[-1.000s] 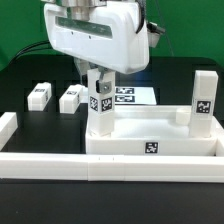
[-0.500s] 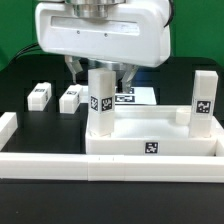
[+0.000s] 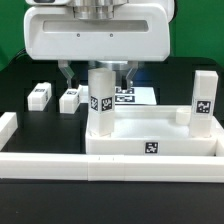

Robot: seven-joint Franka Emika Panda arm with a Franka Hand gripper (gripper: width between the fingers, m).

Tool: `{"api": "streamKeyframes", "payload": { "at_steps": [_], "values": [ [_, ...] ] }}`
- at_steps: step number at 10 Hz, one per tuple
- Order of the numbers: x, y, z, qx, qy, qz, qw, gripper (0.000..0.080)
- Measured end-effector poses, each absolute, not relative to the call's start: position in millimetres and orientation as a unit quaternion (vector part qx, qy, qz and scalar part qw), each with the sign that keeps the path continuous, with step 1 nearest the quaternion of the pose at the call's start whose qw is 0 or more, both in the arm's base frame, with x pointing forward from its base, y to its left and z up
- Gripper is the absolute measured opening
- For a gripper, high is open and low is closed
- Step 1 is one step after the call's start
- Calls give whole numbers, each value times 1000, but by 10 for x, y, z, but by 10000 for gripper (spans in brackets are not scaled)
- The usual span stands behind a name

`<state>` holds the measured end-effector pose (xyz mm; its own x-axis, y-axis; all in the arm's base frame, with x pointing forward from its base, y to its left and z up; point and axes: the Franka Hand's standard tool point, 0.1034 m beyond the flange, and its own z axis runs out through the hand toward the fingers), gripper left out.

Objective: Assemble desk

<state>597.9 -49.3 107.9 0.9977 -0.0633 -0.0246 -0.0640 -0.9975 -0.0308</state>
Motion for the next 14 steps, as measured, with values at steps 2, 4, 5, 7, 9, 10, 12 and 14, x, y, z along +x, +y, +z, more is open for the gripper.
{"api": "streamKeyframes", "payload": {
  "at_steps": [2,4,5,7,9,10,12,14],
  "values": [
    [5972,-484,1071,-998,-59,11,17,648],
    [5943,-524,1048,-987,-158,11,18,648],
    [5948,-527,1044,-981,-194,3,14,648],
    [5938,-535,1038,-976,-217,-2,12,618],
    [5934,-539,1028,-976,-216,-2,12,438],
    [5931,-536,1023,-978,-209,-1,13,438],
    [5928,-539,1014,-980,-201,0,12,288],
    [5943,-546,1008,-995,-104,4,14,288]
  ]
}}
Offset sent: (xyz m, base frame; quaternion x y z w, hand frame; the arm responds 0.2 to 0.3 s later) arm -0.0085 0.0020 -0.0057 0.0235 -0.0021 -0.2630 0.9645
